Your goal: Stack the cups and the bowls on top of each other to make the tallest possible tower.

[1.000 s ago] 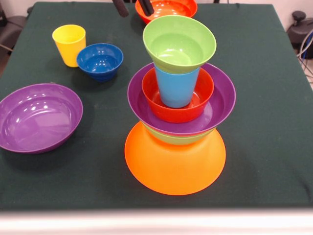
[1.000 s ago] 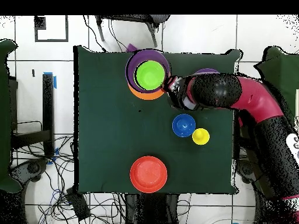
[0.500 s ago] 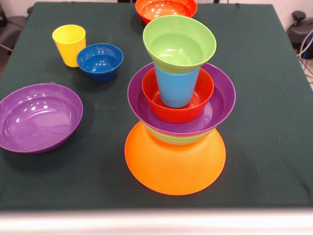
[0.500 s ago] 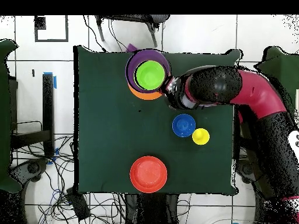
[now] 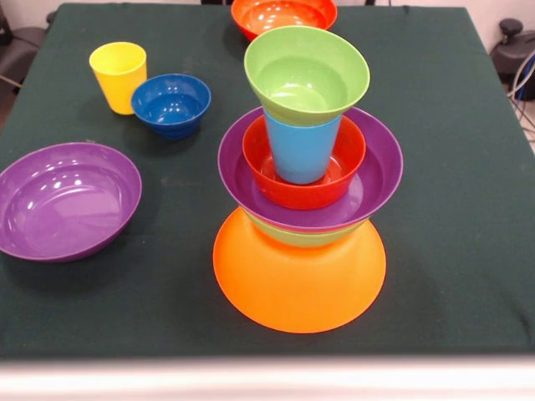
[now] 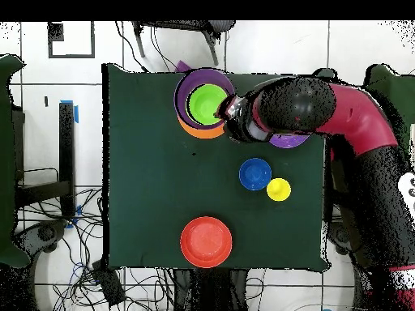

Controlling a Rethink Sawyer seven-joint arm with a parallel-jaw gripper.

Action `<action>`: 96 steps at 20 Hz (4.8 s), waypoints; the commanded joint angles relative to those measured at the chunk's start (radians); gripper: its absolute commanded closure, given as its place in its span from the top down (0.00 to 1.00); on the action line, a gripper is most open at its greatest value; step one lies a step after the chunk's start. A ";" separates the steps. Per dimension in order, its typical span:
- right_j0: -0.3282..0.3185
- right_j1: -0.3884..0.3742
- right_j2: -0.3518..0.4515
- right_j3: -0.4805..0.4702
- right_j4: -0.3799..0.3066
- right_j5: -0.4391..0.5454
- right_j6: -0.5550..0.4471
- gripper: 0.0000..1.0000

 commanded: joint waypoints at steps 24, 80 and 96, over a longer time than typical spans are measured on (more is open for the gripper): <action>0.083 0.015 -0.168 -0.257 -0.135 0.171 -0.188 1.00; -0.148 0.078 -0.287 0.241 -0.413 -0.361 -0.075 1.00; -0.090 0.042 -0.332 0.300 -0.396 -0.417 0.005 1.00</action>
